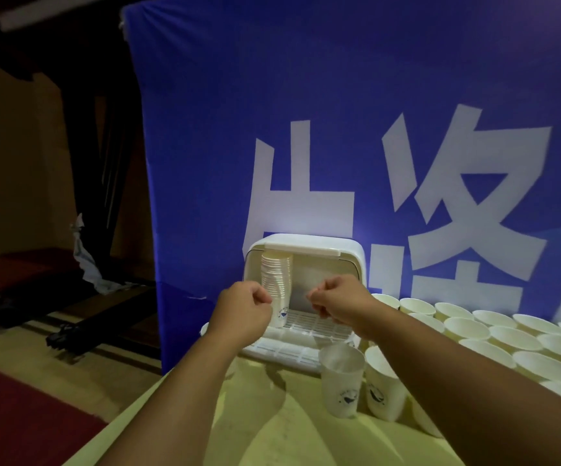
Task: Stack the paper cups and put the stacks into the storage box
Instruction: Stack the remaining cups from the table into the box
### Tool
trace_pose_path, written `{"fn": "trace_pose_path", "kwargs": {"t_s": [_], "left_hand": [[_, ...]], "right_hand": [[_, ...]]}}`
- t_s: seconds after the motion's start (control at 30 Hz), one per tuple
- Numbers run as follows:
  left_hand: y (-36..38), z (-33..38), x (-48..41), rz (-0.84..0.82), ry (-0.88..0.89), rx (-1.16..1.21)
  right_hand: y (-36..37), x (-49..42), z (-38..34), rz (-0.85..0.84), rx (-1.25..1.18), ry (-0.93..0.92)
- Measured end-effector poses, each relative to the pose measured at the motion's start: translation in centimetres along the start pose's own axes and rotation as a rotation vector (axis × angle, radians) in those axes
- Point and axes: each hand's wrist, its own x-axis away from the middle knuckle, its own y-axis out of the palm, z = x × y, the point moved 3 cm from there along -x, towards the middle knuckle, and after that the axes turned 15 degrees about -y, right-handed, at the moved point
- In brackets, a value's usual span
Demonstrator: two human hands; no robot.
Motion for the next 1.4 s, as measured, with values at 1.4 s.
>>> {"fn": "trace_pose_path", "kwargs": {"t_s": [1.4], "left_hand": [[10.6, 2.4, 2.9, 0.124, 0.255, -0.202]], "right_hand": [[-7.5, 2.2, -0.9, 0.406, 0.537, -0.279]]}}
